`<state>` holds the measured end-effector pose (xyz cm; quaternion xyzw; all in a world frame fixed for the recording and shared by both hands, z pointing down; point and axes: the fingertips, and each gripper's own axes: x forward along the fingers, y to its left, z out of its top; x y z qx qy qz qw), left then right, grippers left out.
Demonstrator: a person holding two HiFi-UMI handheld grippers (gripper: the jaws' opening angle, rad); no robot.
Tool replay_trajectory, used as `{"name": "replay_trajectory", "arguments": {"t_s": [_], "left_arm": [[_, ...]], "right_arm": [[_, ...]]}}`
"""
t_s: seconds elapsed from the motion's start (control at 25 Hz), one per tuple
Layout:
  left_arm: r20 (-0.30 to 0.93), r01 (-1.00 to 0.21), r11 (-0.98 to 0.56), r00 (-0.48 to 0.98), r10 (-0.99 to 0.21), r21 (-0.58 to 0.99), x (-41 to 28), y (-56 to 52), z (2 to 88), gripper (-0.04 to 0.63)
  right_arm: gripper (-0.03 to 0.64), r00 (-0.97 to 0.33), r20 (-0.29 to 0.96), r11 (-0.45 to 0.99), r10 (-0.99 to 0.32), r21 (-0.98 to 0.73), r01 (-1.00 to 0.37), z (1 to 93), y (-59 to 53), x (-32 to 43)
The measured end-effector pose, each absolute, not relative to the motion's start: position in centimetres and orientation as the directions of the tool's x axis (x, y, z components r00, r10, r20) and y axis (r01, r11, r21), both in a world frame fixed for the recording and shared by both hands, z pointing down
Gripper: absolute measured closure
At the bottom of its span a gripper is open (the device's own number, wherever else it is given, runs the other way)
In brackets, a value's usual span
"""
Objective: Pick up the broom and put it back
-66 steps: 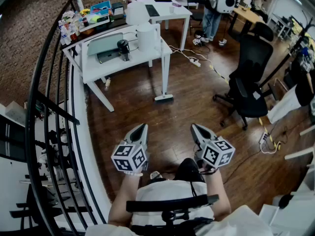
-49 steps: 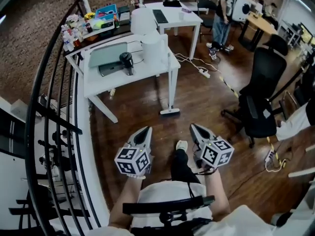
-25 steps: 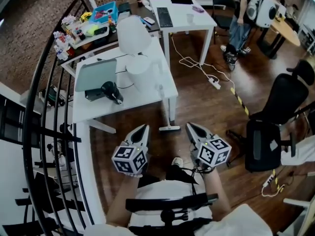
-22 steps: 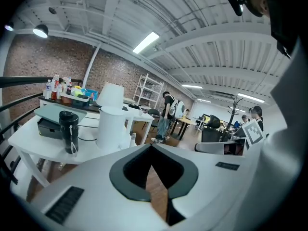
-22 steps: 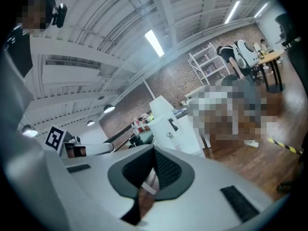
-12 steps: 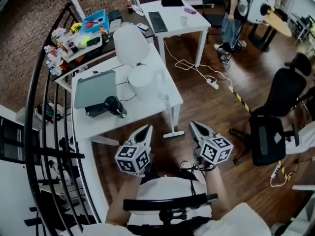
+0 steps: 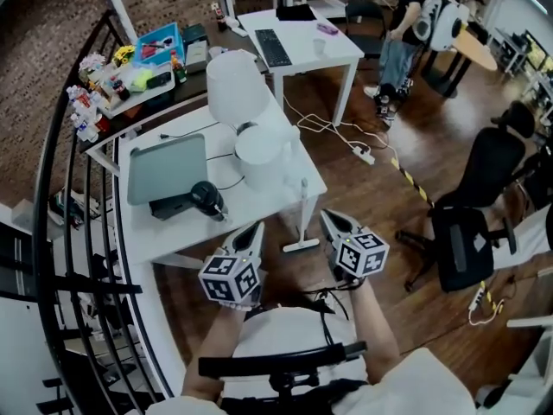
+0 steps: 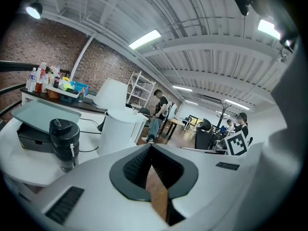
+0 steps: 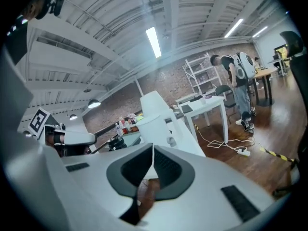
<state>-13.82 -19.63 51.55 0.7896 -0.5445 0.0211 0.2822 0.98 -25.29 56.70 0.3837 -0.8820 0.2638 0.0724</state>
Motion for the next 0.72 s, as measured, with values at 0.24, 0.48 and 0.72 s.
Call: {"name": "replay_trajectory", "arguments": {"t_s": [0.24, 0.48, 0.72], "left_arm": [[0.332, -0.861, -0.216, 0.393, -0.858, 0.46, -15.0, -19.8, 52.0, 0.606], [0.328, -0.859, -0.19, 0.373, -0.868, 0.475, -14.9, -19.7, 52.1, 0.606], [0.33, -0.864, -0.157, 0.343, -0.88, 0.479, -15.3, -19.2, 52.5, 0.606]], "right_arm": [[0.52, -0.647, 0.403, 0.57, -0.647, -0.307, -0.762, 58.4, -27.3, -0.7], [0.403, -0.605, 0.469, 0.577, -0.643, -0.223, -0.786, 60.4, -29.7, -1.4], [0.37, -0.579, 0.504, 0.588, -0.64, -0.164, -0.792, 63.1, -32.2, -2.5]]}}
